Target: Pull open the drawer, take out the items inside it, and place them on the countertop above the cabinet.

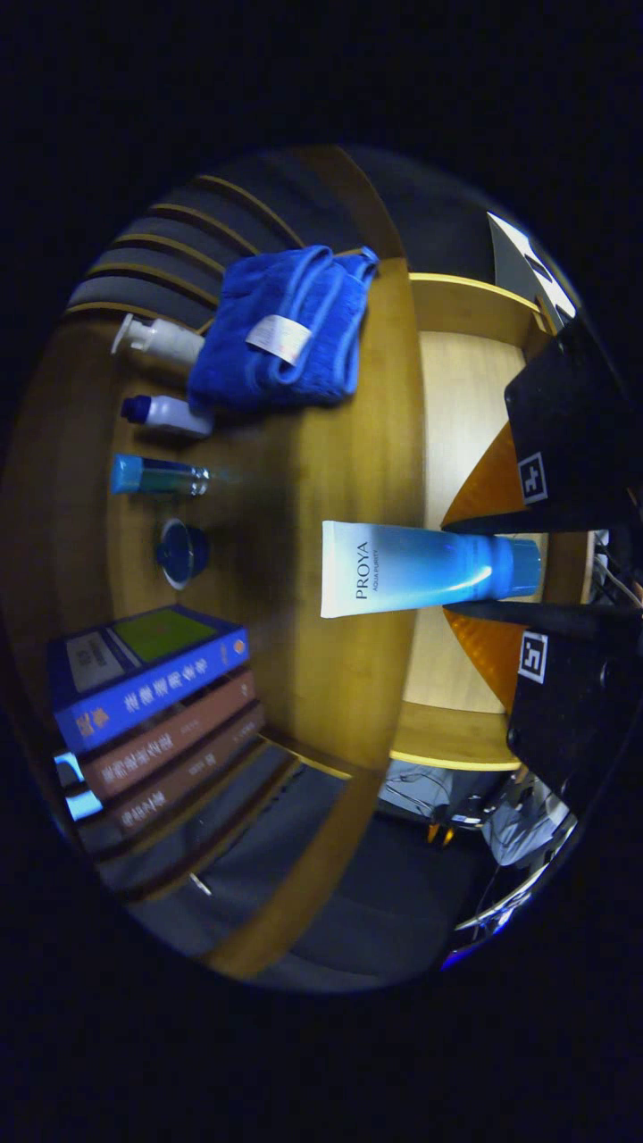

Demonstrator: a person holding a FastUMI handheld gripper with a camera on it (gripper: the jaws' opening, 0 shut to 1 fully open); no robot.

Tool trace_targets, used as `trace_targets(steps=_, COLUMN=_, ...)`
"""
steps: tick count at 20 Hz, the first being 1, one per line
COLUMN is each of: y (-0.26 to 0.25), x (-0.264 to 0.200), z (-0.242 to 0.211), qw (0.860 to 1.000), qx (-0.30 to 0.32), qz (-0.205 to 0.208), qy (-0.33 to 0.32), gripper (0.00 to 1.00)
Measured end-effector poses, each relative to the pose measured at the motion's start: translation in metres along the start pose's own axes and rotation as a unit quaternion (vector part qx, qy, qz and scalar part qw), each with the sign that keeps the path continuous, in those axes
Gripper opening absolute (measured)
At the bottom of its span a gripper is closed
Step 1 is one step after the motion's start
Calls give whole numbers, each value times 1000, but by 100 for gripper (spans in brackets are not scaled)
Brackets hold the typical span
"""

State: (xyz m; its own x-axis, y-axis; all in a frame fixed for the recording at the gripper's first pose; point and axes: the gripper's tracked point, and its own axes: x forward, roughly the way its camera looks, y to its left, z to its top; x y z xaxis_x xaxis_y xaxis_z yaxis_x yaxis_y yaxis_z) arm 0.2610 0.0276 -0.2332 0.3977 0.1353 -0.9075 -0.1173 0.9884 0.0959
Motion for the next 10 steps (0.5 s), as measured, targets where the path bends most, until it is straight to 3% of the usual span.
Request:
trace_targets(steps=5, y=-28, x=37, z=45, qw=999, qx=25, qz=-35, qy=-3, gripper=37)
trace_targets(steps=10, y=-43, x=65, z=55, qw=998, qx=29, qz=-61, qy=6, gripper=37)
